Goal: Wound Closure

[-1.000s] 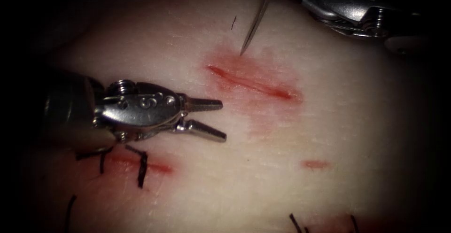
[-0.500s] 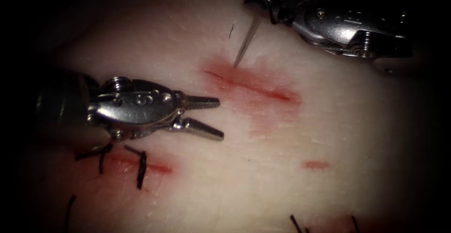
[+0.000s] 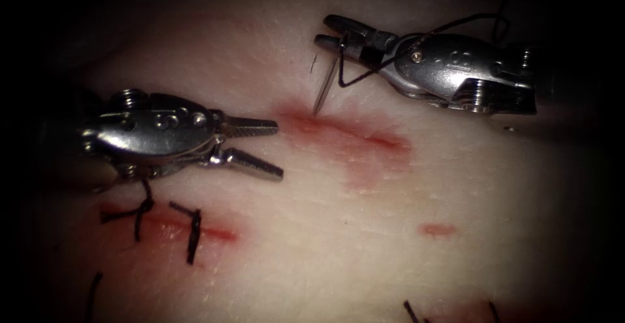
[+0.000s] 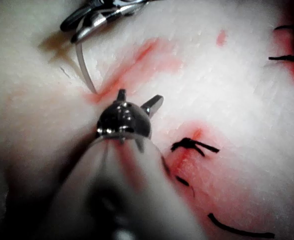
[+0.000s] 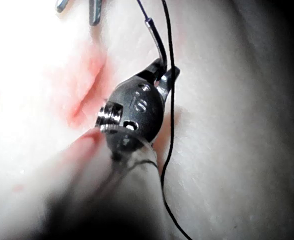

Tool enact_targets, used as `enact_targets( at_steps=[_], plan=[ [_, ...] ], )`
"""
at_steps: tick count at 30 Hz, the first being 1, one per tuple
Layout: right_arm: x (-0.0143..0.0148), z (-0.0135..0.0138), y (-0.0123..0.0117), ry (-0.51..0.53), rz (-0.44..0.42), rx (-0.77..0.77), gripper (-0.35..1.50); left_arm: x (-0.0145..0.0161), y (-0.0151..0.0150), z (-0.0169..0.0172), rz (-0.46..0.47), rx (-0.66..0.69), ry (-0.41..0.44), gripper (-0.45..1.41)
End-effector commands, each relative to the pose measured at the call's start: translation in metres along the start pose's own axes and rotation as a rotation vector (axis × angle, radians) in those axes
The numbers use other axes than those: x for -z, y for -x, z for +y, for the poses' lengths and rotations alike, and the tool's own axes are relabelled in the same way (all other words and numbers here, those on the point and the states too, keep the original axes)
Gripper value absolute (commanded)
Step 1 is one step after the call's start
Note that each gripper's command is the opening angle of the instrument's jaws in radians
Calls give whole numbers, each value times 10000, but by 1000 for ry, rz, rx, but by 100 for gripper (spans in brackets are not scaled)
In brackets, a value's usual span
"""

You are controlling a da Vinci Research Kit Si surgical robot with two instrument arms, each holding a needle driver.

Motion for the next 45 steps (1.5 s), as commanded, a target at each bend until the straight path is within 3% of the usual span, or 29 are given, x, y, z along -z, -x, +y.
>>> enact_targets(
  at_steps=[1, 26, 45],
  plan=[
    [-11, -9, 0, -6, -4, 6, -35, -6, 1, -1, 1, 0, 1, 44],
    [-21, -63, 44, -95, -109, -91, -35, -10, 6, -1, 1, -1, -9, 39],
    [-13, -85, 57, -140, -155, -115, -35, -11, 6, -1, 1, -1, -10, 36]
  ],
)
